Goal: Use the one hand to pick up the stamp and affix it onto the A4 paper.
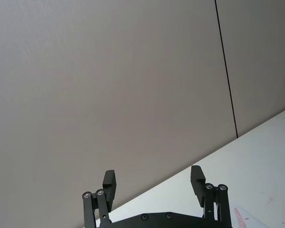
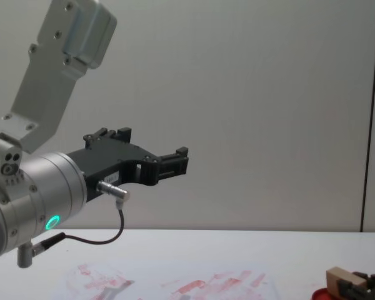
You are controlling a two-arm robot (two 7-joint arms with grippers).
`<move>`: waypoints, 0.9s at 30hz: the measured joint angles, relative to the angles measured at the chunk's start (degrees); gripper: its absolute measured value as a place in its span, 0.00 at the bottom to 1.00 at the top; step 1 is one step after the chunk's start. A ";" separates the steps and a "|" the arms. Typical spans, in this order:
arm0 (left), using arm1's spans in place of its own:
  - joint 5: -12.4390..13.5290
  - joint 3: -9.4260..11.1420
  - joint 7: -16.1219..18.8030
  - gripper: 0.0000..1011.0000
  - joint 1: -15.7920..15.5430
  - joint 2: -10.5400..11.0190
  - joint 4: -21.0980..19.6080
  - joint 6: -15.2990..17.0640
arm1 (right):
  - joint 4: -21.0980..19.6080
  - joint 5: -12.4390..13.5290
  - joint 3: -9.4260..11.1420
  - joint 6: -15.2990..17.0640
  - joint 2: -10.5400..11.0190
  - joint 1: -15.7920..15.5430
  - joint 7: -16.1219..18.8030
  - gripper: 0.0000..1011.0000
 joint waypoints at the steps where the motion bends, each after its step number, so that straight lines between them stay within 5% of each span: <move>1: 0.00 0.00 0.00 0.99 0.00 0.00 0.00 0.00 | 0.01 0.03 0.00 -0.15 -0.06 0.09 0.01 0.21; 27: 0.00 0.00 0.00 0.99 0.00 0.00 0.00 0.00 | -4.85 -0.26 -2.42 -2.61 -1.33 -0.61 5.64 0.21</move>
